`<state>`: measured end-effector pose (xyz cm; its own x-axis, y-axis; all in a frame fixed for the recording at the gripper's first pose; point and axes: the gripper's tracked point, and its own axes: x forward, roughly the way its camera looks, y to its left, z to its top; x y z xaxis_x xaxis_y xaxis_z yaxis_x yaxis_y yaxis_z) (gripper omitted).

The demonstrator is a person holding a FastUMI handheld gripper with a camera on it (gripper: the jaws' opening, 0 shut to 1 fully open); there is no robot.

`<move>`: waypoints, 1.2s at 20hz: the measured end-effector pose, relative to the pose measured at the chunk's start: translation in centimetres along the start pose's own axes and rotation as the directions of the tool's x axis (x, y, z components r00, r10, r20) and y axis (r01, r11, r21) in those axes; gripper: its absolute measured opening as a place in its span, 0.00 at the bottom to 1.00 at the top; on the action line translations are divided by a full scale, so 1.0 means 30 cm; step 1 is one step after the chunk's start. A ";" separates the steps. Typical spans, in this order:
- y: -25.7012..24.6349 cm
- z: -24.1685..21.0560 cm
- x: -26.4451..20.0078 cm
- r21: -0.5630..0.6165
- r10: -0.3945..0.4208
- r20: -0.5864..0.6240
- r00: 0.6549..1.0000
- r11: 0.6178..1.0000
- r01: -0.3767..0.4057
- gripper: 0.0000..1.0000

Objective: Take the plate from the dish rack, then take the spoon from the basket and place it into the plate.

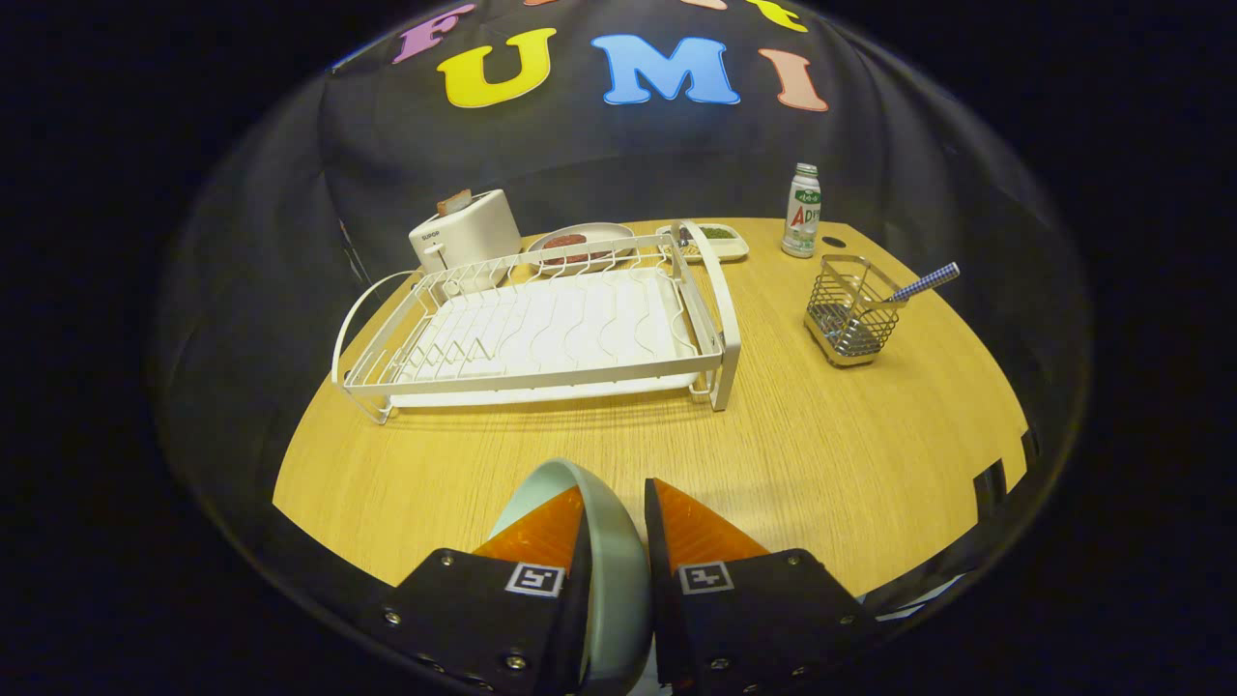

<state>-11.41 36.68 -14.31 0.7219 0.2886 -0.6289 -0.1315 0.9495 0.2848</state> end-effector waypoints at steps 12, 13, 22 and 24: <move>0.051 -0.058 0.245 0.297 0.190 0.011 0.982 0.937 -0.184 0.32; 0.052 -0.055 0.251 0.272 0.197 0.010 0.980 0.943 -0.192 0.35; 0.037 -0.027 0.246 0.182 0.187 0.022 0.982 0.965 -0.188 0.52; 0.020 0.009 0.213 0.158 0.168 0.061 0.984 0.972 -0.176 0.52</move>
<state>-6.70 39.08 -17.97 0.7297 0.4357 -0.5269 -0.1472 0.8527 0.5013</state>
